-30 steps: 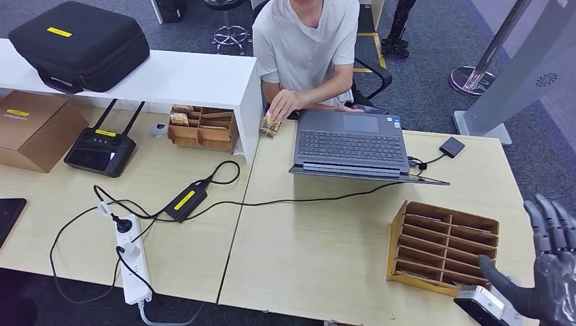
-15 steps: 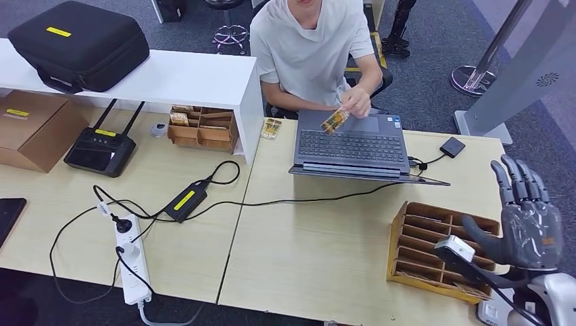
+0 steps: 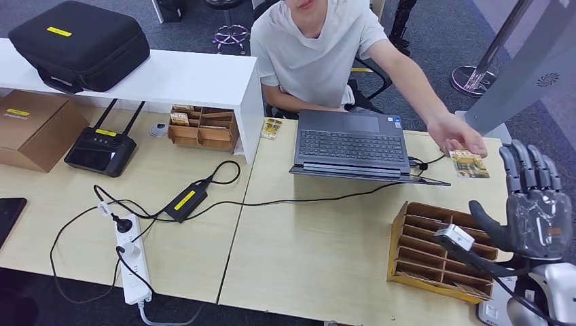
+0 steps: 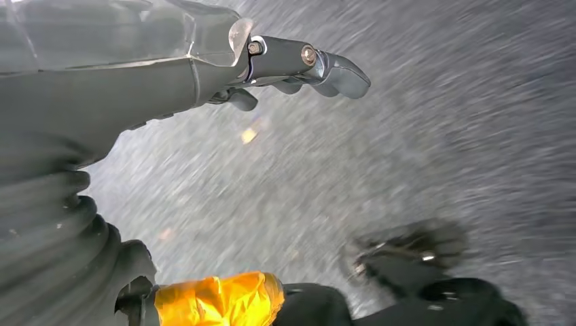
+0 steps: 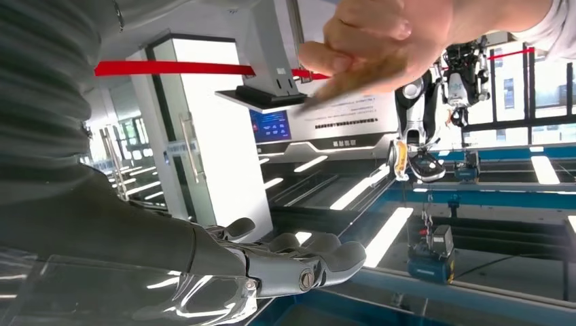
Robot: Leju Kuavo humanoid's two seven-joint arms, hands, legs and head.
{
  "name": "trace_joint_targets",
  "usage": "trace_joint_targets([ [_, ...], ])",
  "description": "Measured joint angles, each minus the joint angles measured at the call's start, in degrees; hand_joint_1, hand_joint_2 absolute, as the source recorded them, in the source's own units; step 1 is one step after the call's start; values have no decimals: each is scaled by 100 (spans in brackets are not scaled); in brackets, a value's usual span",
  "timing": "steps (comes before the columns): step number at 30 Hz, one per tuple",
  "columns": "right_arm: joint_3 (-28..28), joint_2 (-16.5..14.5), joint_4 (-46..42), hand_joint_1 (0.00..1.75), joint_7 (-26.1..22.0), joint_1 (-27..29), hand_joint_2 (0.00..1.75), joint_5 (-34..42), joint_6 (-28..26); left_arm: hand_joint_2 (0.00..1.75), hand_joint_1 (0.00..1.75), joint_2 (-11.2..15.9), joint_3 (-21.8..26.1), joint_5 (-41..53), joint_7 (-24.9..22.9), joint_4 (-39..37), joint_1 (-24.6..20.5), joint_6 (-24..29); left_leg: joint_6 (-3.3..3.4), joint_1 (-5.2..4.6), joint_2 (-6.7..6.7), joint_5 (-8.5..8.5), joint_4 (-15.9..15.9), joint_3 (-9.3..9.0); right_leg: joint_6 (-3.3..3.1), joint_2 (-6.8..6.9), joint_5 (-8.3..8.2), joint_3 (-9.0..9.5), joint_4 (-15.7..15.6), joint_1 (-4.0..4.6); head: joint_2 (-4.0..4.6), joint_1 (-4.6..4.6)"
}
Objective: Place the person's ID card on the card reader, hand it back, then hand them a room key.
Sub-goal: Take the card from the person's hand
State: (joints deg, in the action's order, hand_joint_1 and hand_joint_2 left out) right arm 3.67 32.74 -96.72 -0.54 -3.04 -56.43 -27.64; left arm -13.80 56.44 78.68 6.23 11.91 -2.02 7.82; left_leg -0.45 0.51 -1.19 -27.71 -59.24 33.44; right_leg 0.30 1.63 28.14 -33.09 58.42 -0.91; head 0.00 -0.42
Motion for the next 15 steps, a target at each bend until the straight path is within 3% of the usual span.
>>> trace_joint_targets([
  [15,52,26,-15,0,-7,-45,175,-99,13,175,0,21,-151,-156,-61,-2,-11,-484,0,0,2,0,0,2,0,0,0,0,1,0,0,-2],
])
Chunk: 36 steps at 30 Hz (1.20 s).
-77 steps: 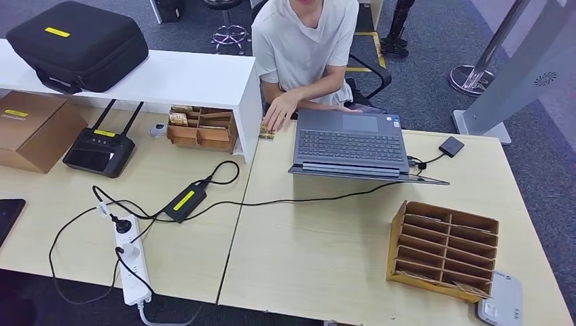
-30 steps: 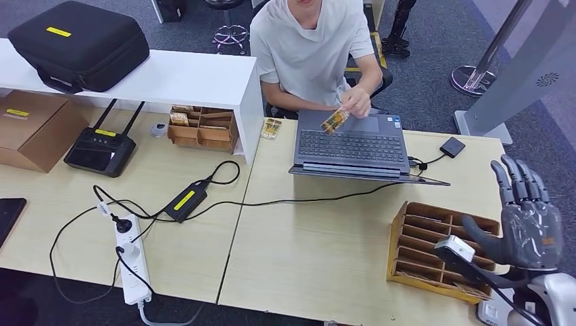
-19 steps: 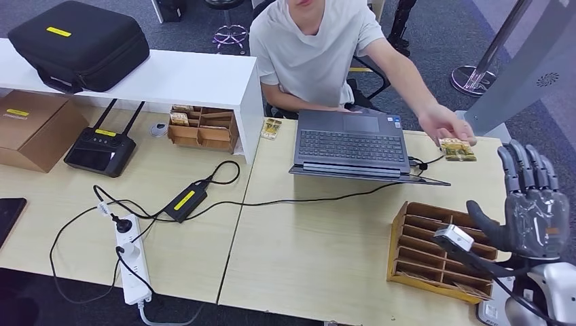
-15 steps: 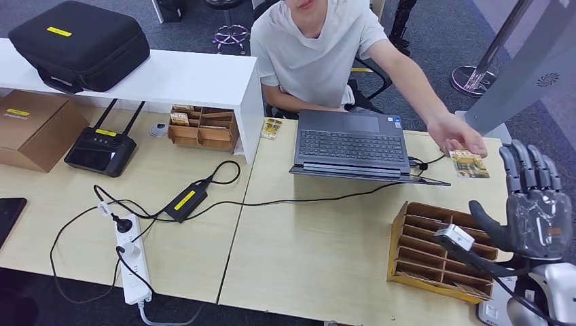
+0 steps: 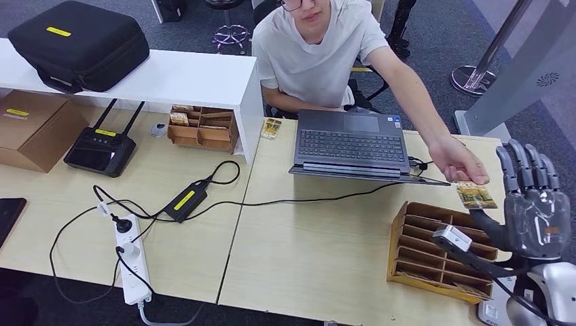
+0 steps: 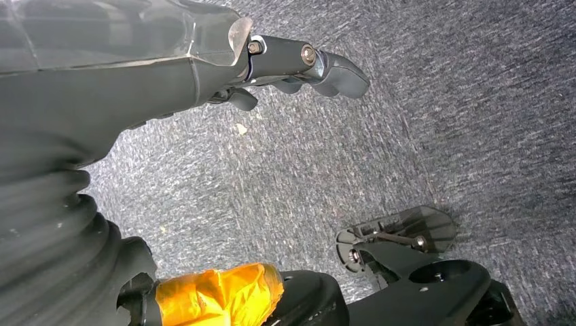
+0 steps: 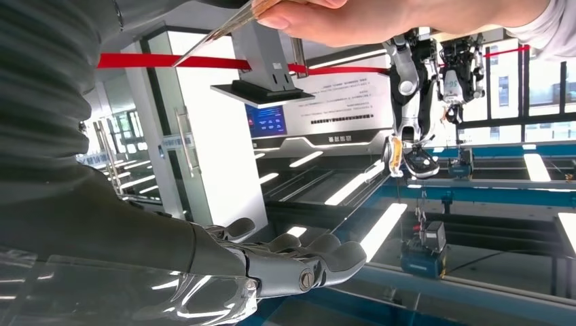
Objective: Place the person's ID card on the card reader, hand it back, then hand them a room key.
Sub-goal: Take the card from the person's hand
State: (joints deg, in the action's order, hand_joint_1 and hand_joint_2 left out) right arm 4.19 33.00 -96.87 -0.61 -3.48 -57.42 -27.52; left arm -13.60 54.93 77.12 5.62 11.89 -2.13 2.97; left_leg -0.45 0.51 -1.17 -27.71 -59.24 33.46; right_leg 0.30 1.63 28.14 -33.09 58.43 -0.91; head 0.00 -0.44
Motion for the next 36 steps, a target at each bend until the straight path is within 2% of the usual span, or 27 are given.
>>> trace_joint_targets([
  [2,1,0,0,0,0,-11,175,0,0,175,0,0,0,-8,0,0,0,-11,0,0,0,0,0,0,0,0,0,0,0,0,0,1],
  [3,3,0,1,17,-1,-16,175,0,1,175,0,1,0,-19,-1,0,0,-33,0,0,0,0,0,0,0,0,0,0,0,0,0,1],
  [5,11,1,5,104,-12,-29,175,1,2,87,0,3,0,-50,18,0,-1,-131,0,0,0,0,0,1,0,0,0,0,0,-1,0,1],
  [6,20,1,10,148,-23,-39,175,5,2,87,0,5,0,-69,58,0,-1,-206,0,0,1,0,0,1,0,0,0,0,0,-1,0,1],
  [7,30,1,17,175,-38,-50,175,13,4,87,0,10,0,-88,124,0,-1,-288,0,0,1,0,0,1,0,0,0,0,0,-1,0,1],
  [9,56,-1,34,175,-73,-77,175,40,11,175,0,20,0,-132,292,0,-3,-453,0,0,4,0,0,1,0,2,0,0,0,-1,0,0],
  [17,141,-4,162,175,-191,-166,175,237,15,175,0,13,0,-228,403,0,-31,-634,0,0,10,0,0,1,0,5,0,0,0,-2,0,0],
  [36,184,-13,193,175,-240,-55,175,280,-31,175,0,11,2,-242,358,0,-33,-584,0,0,11,0,0,0,1,5,1,0,-1,-3,0,0],
])
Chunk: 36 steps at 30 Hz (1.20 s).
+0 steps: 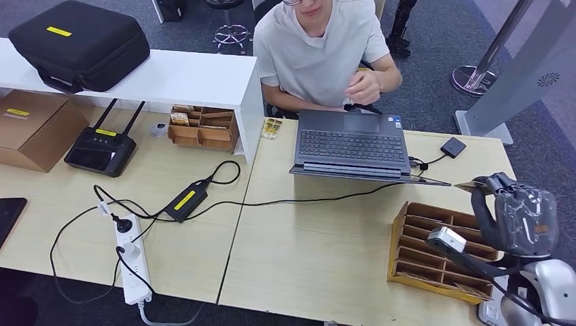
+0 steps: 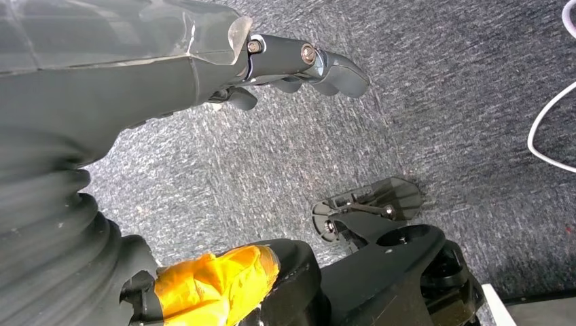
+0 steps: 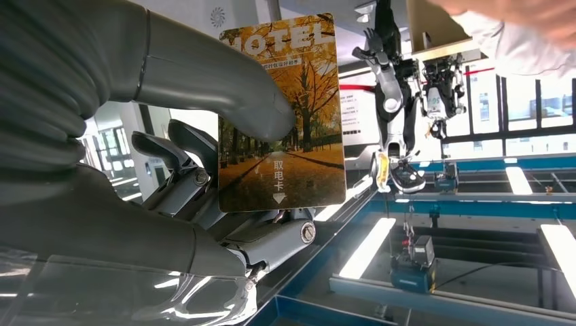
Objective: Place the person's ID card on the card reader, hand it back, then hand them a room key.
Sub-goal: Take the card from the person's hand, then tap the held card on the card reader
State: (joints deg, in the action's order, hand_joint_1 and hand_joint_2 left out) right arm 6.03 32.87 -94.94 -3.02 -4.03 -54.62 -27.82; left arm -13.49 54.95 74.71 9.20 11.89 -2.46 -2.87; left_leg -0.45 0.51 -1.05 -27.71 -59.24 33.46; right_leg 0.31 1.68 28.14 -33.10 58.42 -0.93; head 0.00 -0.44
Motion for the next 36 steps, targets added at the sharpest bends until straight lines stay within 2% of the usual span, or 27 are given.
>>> trace_joint_targets([
  [11,-391,-53,-517,175,-56,909,175,-154,-389,175,0,7,1,-50,72,0,23,-3,0,0,2,-1,0,2,1,3,2,-3,-2,0,0,0],
  [16,-908,-87,-702,175,-123,1490,175,-71,-523,175,0,7,20,-101,72,0,29,4,1,0,3,-4,0,3,1,4,3,-3,-3,0,0,1],
  [21,-1690,-187,-853,175,-375,2039,175,46,-501,175,0,-7,101,-141,69,0,34,46,1,-1,2,-5,0,3,1,3,3,-4,-3,-1,0,0],
  [29,-2856,-658,-996,175,-840,2578,175,27,-344,175,0,-22,197,-212,64,0,38,56,1,-1,0,-6,1,2,1,1,3,-6,-3,1,0,1],
  [33,-3172,-892,-1007,175,-964,2679,175,23,-291,175,0,-32,244,-219,63,0,38,63,1,-1,-1,-6,1,1,1,-1,4,-6,-3,1,0,1],
  [36,-3419,-1155,-1005,175,-1238,2710,175,57,-123,175,0,-43,272,-238,63,0,39,91,1,-1,-1,-5,1,0,1,0,4,-6,-3,1,0,1],
])
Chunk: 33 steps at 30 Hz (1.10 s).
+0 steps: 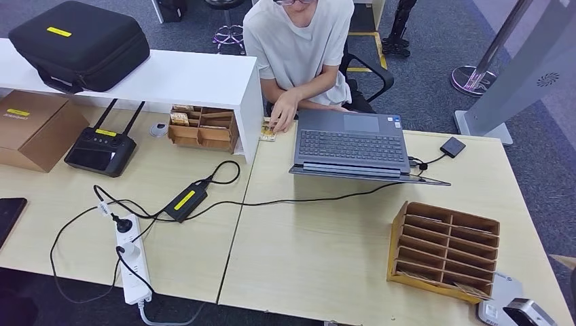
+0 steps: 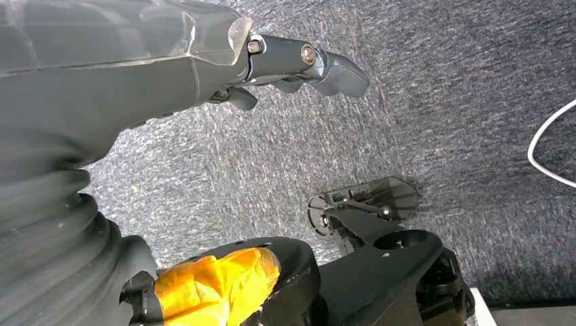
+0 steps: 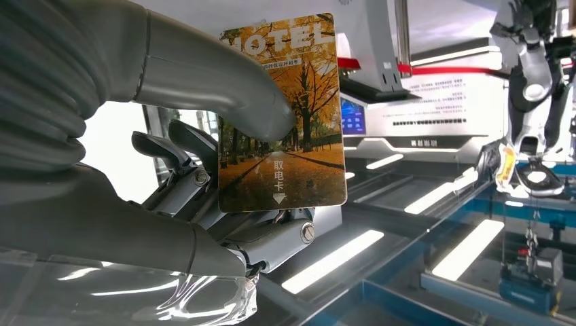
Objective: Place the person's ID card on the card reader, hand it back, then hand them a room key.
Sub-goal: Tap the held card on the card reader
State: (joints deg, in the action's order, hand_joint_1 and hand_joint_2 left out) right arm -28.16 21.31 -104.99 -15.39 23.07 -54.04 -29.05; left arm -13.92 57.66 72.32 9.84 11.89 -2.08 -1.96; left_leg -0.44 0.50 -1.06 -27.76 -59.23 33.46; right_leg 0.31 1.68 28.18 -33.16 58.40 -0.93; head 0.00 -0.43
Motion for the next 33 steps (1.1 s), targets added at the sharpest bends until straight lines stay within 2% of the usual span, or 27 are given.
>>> trace_joint_targets([
  [8,-416,-1036,93,175,-837,47,175,-164,212,175,0,-24,85,-34,-49,0,-5,30,-1,3,-1,0,2,0,-4,-1,3,0,1,2,0,-1],
  [12,-420,-1484,350,175,-999,17,175,-326,161,175,0,-49,120,-34,-188,0,-26,79,-1,6,-1,0,3,0,-5,-1,3,1,2,1,0,0],
  [16,-394,-1803,671,175,-1082,-29,175,-381,62,175,0,-64,127,-21,-228,0,-40,128,0,8,-1,0,3,1,-5,-1,3,3,2,-1,0,-1],
  [23,-319,-2067,1253,175,-1059,-181,175,-443,-68,175,0,-66,131,29,-277,0,-62,121,0,7,0,0,2,1,-5,0,3,4,1,-1,0,-1],
  [33,-244,-2146,1668,175,-990,-266,175,-542,-298,175,0,-66,131,49,-306,0,-79,128,0,6,0,0,2,2,-5,0,3,3,1,-1,0,-1],
])
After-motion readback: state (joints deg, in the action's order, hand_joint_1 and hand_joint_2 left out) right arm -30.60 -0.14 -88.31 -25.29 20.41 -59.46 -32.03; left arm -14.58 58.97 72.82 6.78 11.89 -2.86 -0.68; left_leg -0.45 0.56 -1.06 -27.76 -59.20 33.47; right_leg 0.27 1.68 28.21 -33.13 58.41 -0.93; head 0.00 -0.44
